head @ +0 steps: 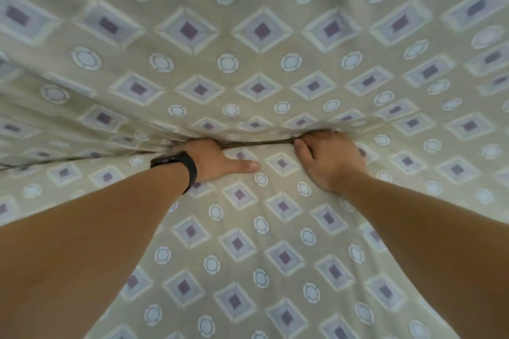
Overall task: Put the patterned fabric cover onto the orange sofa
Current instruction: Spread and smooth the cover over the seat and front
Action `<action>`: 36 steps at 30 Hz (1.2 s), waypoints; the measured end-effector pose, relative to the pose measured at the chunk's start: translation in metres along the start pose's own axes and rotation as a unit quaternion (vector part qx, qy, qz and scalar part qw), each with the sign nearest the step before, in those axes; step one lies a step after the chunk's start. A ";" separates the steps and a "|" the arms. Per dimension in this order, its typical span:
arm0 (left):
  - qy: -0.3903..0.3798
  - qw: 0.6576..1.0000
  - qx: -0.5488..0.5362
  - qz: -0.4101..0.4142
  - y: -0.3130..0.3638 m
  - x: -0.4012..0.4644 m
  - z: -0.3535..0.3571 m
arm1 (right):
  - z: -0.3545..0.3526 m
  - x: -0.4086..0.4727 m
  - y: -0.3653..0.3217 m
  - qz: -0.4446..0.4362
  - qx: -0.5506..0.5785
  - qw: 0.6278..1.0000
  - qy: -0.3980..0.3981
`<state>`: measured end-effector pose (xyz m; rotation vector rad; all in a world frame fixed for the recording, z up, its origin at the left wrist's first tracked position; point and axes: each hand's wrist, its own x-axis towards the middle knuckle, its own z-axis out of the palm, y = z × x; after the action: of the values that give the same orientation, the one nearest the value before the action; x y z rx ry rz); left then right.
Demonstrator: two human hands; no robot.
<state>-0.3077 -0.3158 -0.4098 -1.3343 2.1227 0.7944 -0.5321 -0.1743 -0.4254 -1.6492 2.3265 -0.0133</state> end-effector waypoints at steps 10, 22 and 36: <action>0.022 0.970 0.139 0.199 0.162 -0.054 0.059 | -0.017 -0.036 0.064 -0.054 0.001 0.998 -0.017; 0.035 0.979 0.014 0.202 0.256 0.025 0.067 | -0.024 -0.049 0.216 0.071 -0.019 0.995 0.066; 0.119 0.957 0.059 0.257 0.256 0.030 0.072 | -0.033 -0.065 0.236 0.064 -0.007 0.993 0.095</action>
<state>-0.5457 -0.1945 -0.4277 -0.8526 2.7164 0.7081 -0.7376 -0.0382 -0.4195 -1.5630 2.5749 -0.1345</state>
